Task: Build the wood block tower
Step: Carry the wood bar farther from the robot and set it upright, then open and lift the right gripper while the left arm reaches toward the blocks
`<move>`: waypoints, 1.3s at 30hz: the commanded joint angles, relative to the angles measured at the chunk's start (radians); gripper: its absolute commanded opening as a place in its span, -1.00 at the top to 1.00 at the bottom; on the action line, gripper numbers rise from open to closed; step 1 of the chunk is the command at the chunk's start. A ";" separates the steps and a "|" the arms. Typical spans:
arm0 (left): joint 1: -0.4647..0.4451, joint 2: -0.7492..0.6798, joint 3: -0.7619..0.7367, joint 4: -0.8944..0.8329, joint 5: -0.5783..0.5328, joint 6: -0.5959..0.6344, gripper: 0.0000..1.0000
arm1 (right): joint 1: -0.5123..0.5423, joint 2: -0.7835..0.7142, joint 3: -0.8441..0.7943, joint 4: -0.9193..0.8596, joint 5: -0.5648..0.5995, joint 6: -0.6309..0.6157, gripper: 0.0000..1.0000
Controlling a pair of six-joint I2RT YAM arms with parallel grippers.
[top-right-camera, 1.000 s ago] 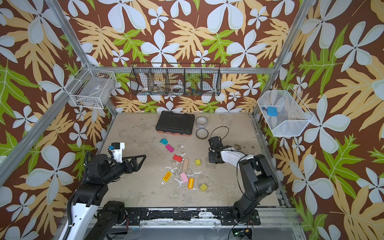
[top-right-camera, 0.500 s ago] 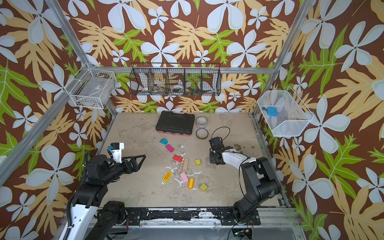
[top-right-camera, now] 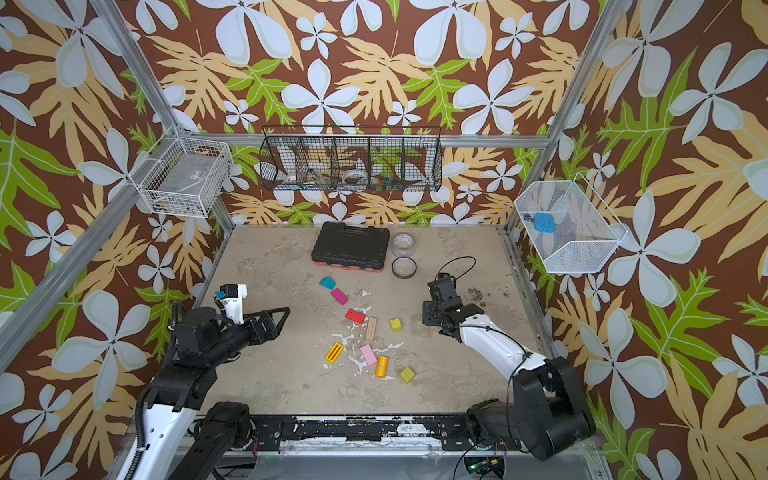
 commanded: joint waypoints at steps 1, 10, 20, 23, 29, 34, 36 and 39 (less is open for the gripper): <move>0.009 -0.001 0.029 0.004 -0.106 -0.028 -1.00 | 0.000 -0.054 -0.015 0.047 -0.043 0.017 -0.34; 0.009 -0.053 0.190 -0.054 -0.278 -0.244 -1.00 | 0.001 -0.154 -0.030 -0.013 -0.206 0.033 -0.18; 0.009 -0.098 -0.032 0.164 -0.147 -0.338 -1.00 | 0.000 -0.534 -0.153 0.003 -0.247 0.106 -0.40; 0.009 -0.066 -0.122 0.236 -0.068 -0.337 -1.00 | 0.001 -0.602 -0.182 0.005 -0.202 0.147 -0.99; -0.089 0.112 -0.094 0.201 -0.118 -0.239 -0.97 | 0.000 -0.553 -0.213 0.038 -0.270 0.159 -0.99; -0.424 0.320 -0.048 0.216 -0.367 -0.237 -0.77 | 0.002 -0.514 -0.292 0.113 -0.584 -0.006 -0.99; -0.548 0.431 -0.018 0.242 -0.437 -0.233 -0.66 | 0.006 -0.537 -0.323 0.142 -0.595 -0.001 -1.00; -0.626 0.577 0.028 0.265 -0.440 -0.218 -0.39 | 0.007 -0.570 -0.265 0.089 -0.589 0.023 -0.99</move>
